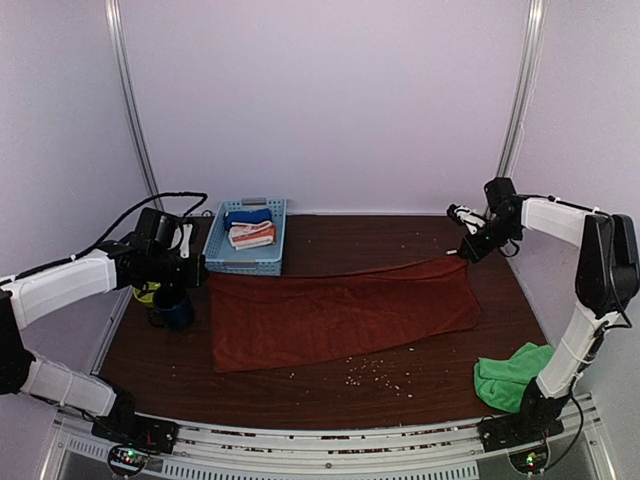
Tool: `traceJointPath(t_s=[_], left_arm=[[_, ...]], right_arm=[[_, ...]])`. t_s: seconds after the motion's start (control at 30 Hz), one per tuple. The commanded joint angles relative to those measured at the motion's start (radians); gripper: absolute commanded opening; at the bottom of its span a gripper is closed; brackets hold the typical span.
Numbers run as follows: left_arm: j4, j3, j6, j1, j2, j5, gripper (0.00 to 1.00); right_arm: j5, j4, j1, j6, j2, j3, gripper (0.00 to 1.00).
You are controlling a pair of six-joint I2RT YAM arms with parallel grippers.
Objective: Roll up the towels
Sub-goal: Fold the towel at the center of the board.
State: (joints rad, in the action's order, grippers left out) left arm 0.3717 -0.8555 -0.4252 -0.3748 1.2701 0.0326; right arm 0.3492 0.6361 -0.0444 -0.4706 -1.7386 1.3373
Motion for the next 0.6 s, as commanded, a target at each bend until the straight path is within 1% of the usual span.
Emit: traceJointPath(t_s=[0.0,0.27,0.43,0.57], left_arm=[[0.034,0.036,0.001,-0.005,-0.068,0.086,0.00],[0.113,0.072,0.015,-0.011,-0.158,0.154,0.00],[0.191,0.081,0.019,-0.011,-0.192,0.221,0.00],[0.236,0.097,0.032,-0.013,-0.210,0.247,0.00]], right_arm=[[0.021,0.001,0.031,-0.065,0.055,-0.059,0.00],[0.079,-0.002,0.062,-0.125,0.147,-0.154,0.00],[0.116,0.027,0.107,-0.185,0.196,-0.212,0.00],[0.157,0.056,0.130,-0.255,0.244,-0.256,0.00]])
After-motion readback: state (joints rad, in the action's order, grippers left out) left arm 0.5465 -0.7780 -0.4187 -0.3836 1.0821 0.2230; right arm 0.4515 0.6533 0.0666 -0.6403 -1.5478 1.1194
